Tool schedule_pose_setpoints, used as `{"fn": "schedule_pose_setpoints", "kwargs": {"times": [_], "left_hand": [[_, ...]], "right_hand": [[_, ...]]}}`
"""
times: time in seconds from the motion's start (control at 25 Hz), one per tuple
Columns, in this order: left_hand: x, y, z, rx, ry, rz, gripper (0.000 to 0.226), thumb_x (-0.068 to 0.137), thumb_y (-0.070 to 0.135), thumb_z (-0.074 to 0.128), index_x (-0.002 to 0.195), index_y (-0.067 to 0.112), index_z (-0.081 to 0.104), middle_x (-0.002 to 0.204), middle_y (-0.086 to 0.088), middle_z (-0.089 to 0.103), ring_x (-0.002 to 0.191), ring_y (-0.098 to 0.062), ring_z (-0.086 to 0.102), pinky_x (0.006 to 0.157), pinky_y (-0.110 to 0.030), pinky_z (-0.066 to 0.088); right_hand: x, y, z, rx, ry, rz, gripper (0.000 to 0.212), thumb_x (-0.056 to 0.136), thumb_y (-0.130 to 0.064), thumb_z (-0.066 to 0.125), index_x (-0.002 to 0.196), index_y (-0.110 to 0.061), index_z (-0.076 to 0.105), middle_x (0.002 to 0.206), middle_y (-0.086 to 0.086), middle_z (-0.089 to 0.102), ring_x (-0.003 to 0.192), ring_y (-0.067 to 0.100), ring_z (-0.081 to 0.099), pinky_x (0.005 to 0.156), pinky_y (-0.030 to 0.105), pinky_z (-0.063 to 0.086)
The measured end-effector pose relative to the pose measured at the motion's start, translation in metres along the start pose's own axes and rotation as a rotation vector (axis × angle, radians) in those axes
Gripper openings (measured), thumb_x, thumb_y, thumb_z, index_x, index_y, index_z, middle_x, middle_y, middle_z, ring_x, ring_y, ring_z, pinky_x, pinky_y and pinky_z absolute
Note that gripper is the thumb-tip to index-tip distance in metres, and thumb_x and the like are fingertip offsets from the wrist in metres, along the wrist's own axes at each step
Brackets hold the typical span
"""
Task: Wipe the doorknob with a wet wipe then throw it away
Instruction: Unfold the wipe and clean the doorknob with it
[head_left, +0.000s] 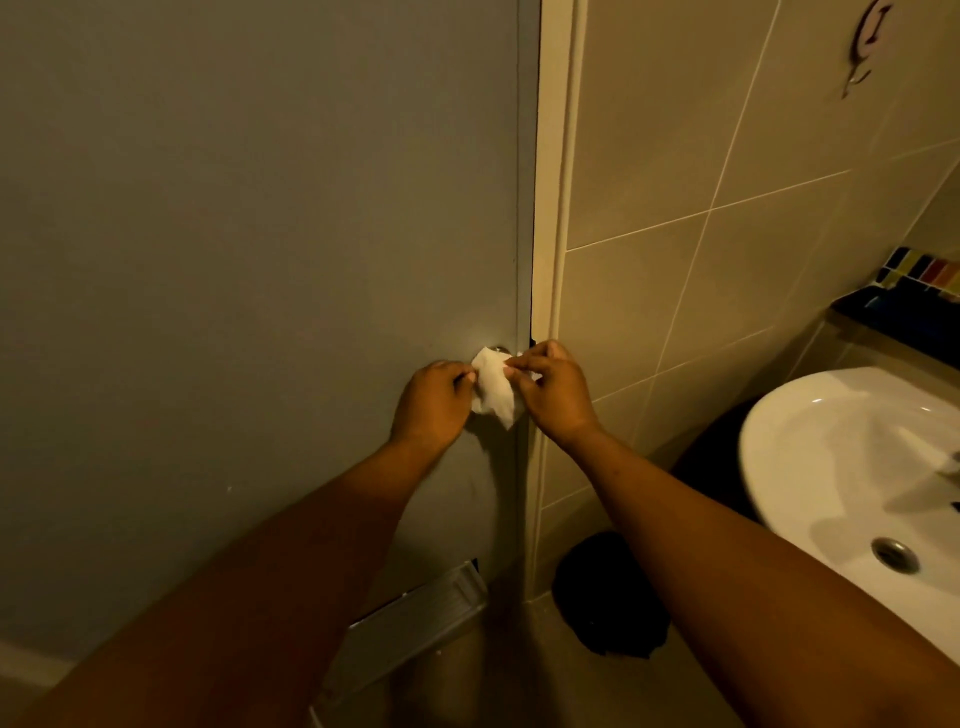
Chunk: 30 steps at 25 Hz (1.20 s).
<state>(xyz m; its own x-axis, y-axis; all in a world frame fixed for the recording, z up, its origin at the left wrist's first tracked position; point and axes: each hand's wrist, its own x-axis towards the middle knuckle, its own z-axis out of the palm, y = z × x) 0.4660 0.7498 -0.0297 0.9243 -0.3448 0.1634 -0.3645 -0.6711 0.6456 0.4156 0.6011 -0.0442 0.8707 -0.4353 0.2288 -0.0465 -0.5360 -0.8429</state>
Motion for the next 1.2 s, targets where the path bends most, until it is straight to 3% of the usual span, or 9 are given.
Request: {"fn": "schedule_pose_setpoints", "kwargs": {"times": [0.12, 0.32, 0.56, 0.64, 0.8, 0.88, 0.96, 1.08, 1.2], "left_hand": [[0.006, 0.009, -0.027, 0.237, 0.069, 0.226, 0.031, 0.098, 0.027, 0.048, 0.12, 0.013, 0.065, 0.113, -0.008, 0.065, 0.103, -0.023, 0.062, 0.09, -0.032, 0.049], [0.036, 0.019, -0.082, 0.822, 0.335, 0.903, 0.035, 0.091, 0.026, 0.055, 0.118, 0.007, 0.068, 0.122, -0.018, 0.066, 0.115, -0.038, 0.061, 0.104, -0.046, 0.04], [0.068, 0.034, -0.128, 1.195, 0.284, 1.057, 0.06, 0.098, 0.038, 0.032, 0.152, 0.011, 0.028, 0.16, -0.019, 0.025, 0.148, -0.038, 0.023, 0.121, -0.051, 0.007], [0.07, 0.031, -0.128, 1.257, 0.286, 1.072, 0.064, 0.099, 0.041, 0.031, 0.154, 0.011, 0.022, 0.161, -0.019, 0.021, 0.15, -0.038, 0.018, 0.121, -0.051, 0.006], [0.072, 0.03, -0.124, 1.287, 0.348, 1.09, 0.066, 0.097, 0.042, 0.032, 0.154, 0.01, 0.024, 0.161, -0.02, 0.022, 0.149, -0.038, 0.02, 0.12, -0.053, 0.011], [0.072, 0.031, -0.126, 1.282, 0.358, 1.097, 0.066, 0.097, 0.042, 0.032, 0.154, 0.009, 0.025, 0.16, -0.02, 0.024, 0.148, -0.039, 0.022, 0.12, -0.053, 0.013], [0.071, 0.031, -0.125, 1.281, 0.364, 1.103, 0.066, 0.097, 0.042, 0.032, 0.153, 0.009, 0.026, 0.16, -0.021, 0.025, 0.148, -0.039, 0.023, 0.119, -0.053, 0.013], [0.072, 0.033, -0.123, 1.283, 0.372, 1.116, 0.066, 0.096, 0.041, 0.034, 0.153, 0.008, 0.028, 0.159, -0.021, 0.027, 0.147, -0.04, 0.025, 0.119, -0.054, 0.015], [0.072, 0.034, -0.123, 1.276, 0.403, 1.128, 0.066, 0.095, 0.041, 0.036, 0.152, 0.008, 0.03, 0.158, -0.021, 0.029, 0.147, -0.039, 0.027, 0.118, -0.054, 0.018]], "right_hand": [[-0.008, 0.001, -0.002, -0.087, -0.102, -0.064, 0.037, 0.095, -0.027, 0.058, 0.128, -0.012, 0.059, 0.119, 0.006, 0.057, 0.106, 0.019, 0.058, 0.089, 0.024, 0.049], [-0.012, 0.007, 0.002, -0.321, -0.244, -0.173, 0.058, 0.091, -0.043, 0.058, 0.143, -0.025, 0.039, 0.139, 0.008, 0.043, 0.117, 0.026, 0.053, 0.094, 0.036, 0.05], [0.0, -0.005, 0.014, -0.449, -0.332, -0.221, 0.044, 0.092, -0.032, 0.058, 0.134, -0.028, 0.044, 0.136, 0.013, 0.043, 0.111, 0.031, 0.055, 0.086, 0.035, 0.049], [-0.002, -0.007, 0.026, -0.161, -0.204, -0.072, 0.038, 0.09, -0.028, 0.063, 0.126, -0.025, 0.053, 0.127, 0.01, 0.054, 0.11, 0.028, 0.057, 0.084, 0.031, 0.049], [-0.009, -0.019, 0.047, 0.988, 0.034, 0.61, 0.036, 0.087, -0.027, 0.067, 0.121, -0.021, 0.059, 0.113, 0.011, 0.062, 0.091, 0.024, 0.065, 0.066, 0.03, 0.06], [-0.013, -0.021, 0.053, 1.56, 0.048, 0.739, 0.046, 0.086, -0.024, 0.067, 0.128, -0.01, 0.056, 0.105, 0.017, 0.064, 0.076, 0.022, 0.065, 0.056, 0.025, 0.058], [-0.014, -0.022, 0.056, 1.767, 0.083, 0.782, 0.046, 0.088, -0.026, 0.065, 0.128, -0.006, 0.055, 0.092, 0.016, 0.065, 0.066, 0.017, 0.063, 0.052, 0.022, 0.055], [-0.011, -0.03, 0.049, 1.161, 0.072, 0.673, 0.025, 0.092, -0.03, 0.059, 0.113, -0.016, 0.062, 0.09, 0.008, 0.064, 0.066, 0.014, 0.061, 0.056, 0.025, 0.053], [-0.01, -0.016, 0.038, 0.09, -0.017, 0.16, 0.032, 0.09, -0.025, 0.062, 0.122, -0.024, 0.057, 0.118, 0.005, 0.055, 0.094, 0.015, 0.057, 0.074, 0.025, 0.048]]}}
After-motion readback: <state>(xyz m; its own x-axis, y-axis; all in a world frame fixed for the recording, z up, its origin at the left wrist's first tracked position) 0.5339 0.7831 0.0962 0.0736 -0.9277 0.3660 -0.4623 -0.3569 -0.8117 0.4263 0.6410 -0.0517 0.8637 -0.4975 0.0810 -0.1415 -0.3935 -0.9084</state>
